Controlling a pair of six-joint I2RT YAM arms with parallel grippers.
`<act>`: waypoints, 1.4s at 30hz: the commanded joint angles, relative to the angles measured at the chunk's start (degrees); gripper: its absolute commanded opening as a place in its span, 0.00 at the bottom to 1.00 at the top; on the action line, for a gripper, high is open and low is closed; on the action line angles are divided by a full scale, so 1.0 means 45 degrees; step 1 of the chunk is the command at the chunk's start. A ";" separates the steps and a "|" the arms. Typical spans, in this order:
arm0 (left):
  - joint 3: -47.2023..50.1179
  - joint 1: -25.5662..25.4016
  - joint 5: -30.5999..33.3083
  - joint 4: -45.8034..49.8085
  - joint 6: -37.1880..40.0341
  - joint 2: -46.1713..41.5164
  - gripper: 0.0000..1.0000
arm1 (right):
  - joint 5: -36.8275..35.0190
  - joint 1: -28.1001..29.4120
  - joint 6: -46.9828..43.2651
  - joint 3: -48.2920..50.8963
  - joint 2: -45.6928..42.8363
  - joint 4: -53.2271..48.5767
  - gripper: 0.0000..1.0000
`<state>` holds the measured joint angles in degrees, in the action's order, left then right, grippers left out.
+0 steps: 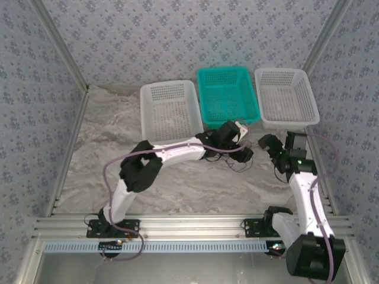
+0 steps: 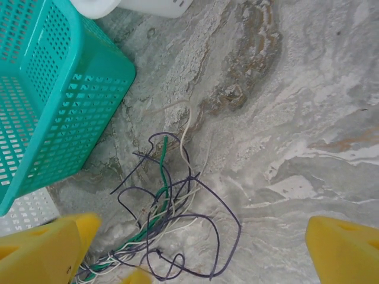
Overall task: Untangle the cables
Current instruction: Pick up the cable at the center of the table.
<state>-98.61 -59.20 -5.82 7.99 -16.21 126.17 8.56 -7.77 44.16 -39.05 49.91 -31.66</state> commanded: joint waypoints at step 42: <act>0.0362 0.1754 -0.2134 -0.3781 -0.4039 -0.1466 0.00 | 0.5525 0.0187 -0.0743 0.2814 -0.1470 0.4571 1.00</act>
<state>-98.41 -53.34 -9.19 -3.03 -26.28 122.48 23.14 -8.21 39.90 -28.82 43.55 -20.91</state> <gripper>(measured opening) 0.043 0.999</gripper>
